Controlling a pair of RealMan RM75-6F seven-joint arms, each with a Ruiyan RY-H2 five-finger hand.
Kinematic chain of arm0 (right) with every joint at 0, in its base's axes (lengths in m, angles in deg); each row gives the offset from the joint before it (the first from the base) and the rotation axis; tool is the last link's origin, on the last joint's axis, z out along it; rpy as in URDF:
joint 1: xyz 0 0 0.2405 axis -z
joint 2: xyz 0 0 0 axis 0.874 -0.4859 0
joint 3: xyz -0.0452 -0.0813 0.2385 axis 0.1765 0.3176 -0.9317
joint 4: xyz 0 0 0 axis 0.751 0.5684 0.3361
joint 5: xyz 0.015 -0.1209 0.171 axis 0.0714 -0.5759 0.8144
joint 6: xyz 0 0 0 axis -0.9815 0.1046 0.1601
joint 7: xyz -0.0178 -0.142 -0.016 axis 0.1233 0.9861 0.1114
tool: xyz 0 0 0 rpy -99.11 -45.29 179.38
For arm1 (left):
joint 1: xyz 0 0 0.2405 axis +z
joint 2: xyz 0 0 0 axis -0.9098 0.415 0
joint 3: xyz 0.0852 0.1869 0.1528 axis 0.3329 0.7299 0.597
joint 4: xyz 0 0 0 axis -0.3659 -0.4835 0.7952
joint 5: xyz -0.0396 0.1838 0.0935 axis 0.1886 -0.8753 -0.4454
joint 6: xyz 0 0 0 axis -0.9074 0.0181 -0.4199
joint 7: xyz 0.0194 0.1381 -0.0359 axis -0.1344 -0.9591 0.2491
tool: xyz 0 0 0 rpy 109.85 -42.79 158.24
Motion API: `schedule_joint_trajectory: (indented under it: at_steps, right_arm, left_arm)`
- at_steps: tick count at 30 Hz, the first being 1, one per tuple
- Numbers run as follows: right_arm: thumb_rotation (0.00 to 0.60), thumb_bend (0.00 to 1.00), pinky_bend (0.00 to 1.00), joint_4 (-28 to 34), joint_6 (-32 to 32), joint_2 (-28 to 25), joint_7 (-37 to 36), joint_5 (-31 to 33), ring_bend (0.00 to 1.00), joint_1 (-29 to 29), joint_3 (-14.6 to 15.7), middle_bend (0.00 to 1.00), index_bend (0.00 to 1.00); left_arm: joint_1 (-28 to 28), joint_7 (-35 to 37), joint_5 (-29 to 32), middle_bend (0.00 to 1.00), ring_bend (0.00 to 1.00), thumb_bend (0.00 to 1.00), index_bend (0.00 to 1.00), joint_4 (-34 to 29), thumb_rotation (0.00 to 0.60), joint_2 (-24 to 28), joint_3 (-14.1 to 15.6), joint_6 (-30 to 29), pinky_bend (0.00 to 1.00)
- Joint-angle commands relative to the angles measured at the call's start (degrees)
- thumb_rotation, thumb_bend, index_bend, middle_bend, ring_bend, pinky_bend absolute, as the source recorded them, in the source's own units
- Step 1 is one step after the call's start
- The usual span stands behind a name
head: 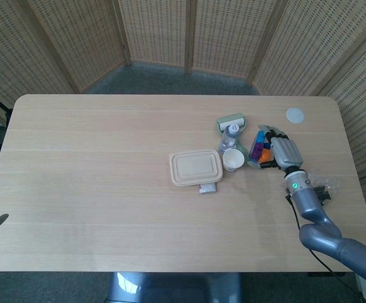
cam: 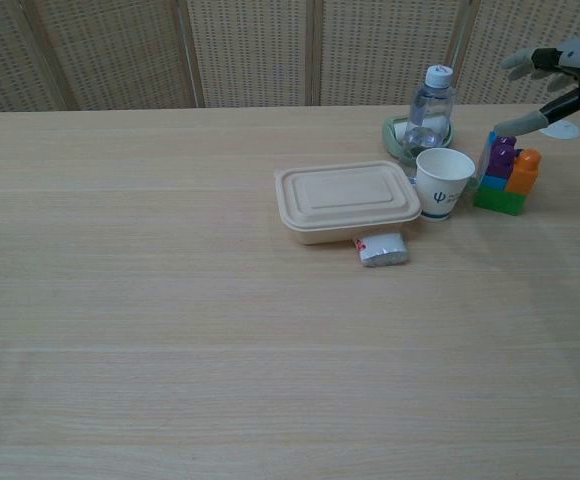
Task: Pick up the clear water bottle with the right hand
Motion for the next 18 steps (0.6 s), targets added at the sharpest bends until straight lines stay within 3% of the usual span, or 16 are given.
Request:
schedule_joint_trajectory:
  at_steps: [1,11,18]
  right_arm:
    - [0.413,0.0,0.04,-1.2,-3.1,0.3,1.4,5.3,0.0,-2.3,-2.1,0.0,0.0]
    - [0.417,0.0,0.0,-1.5,-4.6,2.6,7.5,15.6,0.0,-8.4,-4.0,0.0,0.0]
    - [0.412,0.0,0.0,-3.9,-4.1,6.0,13.5,21.4,0.0,-12.7,-2.9,0.0,0.0]
  left_arm:
    - [-0.1,0.0,0.1,0.0,0.0,0.0,0.0,0.1,0.6,-0.1,0.0,0.1,0.0]
    - [-0.6,-0.6,0.5,0.0,0.0,0.0,0.0,0.5,0.6,-0.9,0.0,1.2,0.0]
    - [-0.7,-0.1,1.2,0.0,0.0,0.0,0.0,1.0,0.6,-0.9,-0.3,1.4,0.0]
